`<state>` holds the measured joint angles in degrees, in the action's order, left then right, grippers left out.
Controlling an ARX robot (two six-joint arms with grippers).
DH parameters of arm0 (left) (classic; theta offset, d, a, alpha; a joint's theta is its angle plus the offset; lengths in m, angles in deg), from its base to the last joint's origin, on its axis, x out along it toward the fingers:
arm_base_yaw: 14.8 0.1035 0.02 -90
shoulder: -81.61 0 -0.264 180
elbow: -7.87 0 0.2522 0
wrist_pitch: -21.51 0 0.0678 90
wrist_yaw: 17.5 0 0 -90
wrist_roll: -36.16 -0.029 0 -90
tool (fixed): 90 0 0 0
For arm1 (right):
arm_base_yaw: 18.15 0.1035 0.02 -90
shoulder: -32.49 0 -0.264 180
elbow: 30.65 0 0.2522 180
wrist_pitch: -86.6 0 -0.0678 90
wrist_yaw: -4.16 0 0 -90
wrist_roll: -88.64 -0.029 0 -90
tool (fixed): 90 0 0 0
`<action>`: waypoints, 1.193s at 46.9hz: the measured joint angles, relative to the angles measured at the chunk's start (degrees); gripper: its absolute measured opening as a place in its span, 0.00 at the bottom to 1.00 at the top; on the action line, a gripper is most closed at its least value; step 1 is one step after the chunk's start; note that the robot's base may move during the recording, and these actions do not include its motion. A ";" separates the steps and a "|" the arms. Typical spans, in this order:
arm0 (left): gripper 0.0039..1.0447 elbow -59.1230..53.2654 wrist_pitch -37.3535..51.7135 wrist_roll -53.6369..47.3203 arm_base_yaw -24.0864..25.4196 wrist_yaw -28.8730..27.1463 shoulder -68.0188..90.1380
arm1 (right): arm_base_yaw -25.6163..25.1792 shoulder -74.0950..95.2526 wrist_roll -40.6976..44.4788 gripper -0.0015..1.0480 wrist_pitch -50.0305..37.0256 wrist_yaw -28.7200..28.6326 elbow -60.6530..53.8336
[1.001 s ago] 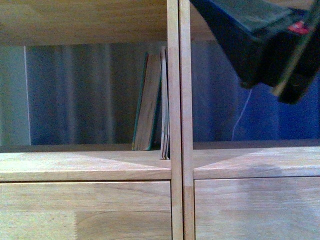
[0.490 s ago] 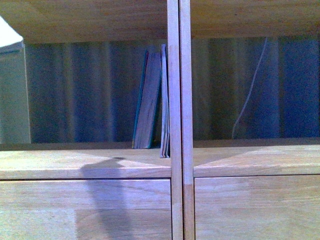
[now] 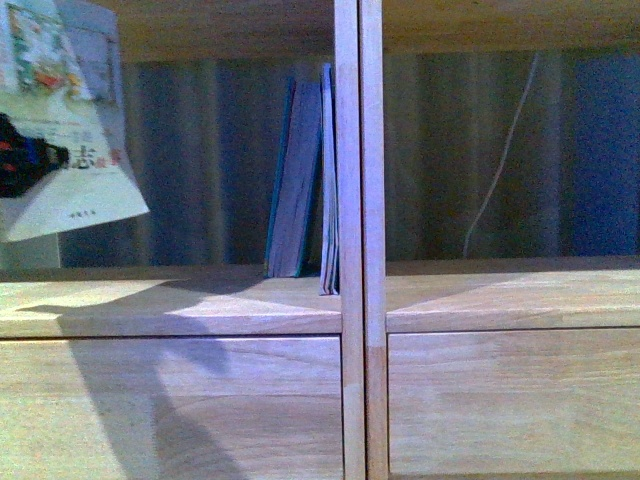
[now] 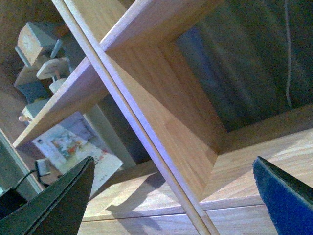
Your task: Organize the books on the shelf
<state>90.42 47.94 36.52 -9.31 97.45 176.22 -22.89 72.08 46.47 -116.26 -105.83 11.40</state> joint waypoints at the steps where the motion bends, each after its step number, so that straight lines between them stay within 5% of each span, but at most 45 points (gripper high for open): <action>1: 0.06 1.53 -0.70 -1.77 -1.05 -1.05 1.73 | 0.00 0.00 0.00 0.93 0.00 0.04 0.00; 23: 0.06 17.35 -8.02 -23.06 -14.01 -10.29 14.23 | -0.02 0.00 0.02 0.93 0.00 0.02 0.00; 56: 0.06 20.85 -4.61 -21.66 -14.73 -15.91 21.38 | -0.02 0.00 0.02 0.93 0.00 0.02 0.00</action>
<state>111.27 43.33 14.86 -24.04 81.54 197.59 -22.91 72.08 46.49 -116.26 -105.81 11.40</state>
